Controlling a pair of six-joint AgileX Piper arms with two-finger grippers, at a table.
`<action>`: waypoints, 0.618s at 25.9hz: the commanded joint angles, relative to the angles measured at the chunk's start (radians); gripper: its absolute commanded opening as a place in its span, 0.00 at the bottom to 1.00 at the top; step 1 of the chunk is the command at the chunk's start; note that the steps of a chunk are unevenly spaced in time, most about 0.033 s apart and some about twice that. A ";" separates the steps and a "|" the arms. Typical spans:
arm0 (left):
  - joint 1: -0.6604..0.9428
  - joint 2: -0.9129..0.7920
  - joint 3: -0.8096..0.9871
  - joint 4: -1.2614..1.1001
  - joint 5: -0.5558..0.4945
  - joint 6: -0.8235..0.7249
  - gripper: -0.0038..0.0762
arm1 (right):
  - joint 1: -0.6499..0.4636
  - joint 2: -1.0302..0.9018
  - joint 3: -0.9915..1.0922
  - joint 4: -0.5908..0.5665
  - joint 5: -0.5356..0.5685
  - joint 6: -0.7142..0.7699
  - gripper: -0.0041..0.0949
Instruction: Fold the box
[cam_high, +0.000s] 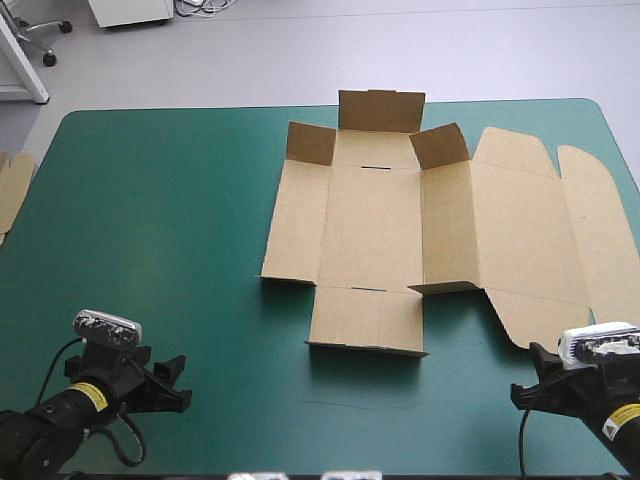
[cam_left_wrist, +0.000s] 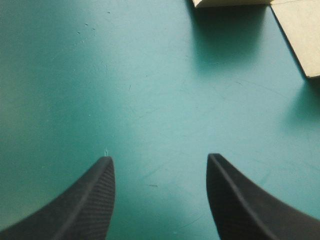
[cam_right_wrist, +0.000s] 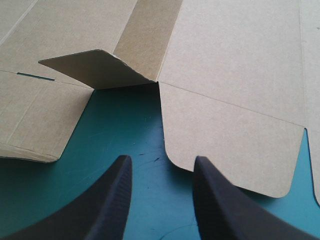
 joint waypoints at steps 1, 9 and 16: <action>-0.005 0.007 -0.030 -0.008 -0.052 -0.007 0.54 | -0.001 0.015 -0.033 -0.018 -0.054 -0.001 0.42; -0.005 0.007 -0.030 -0.008 -0.052 -0.007 0.54 | -0.001 0.015 -0.033 -0.018 -0.056 -0.001 0.42; -0.005 0.033 -0.052 -0.021 -0.052 -0.055 0.54 | -0.001 0.015 -0.034 -0.021 -0.056 0.016 0.42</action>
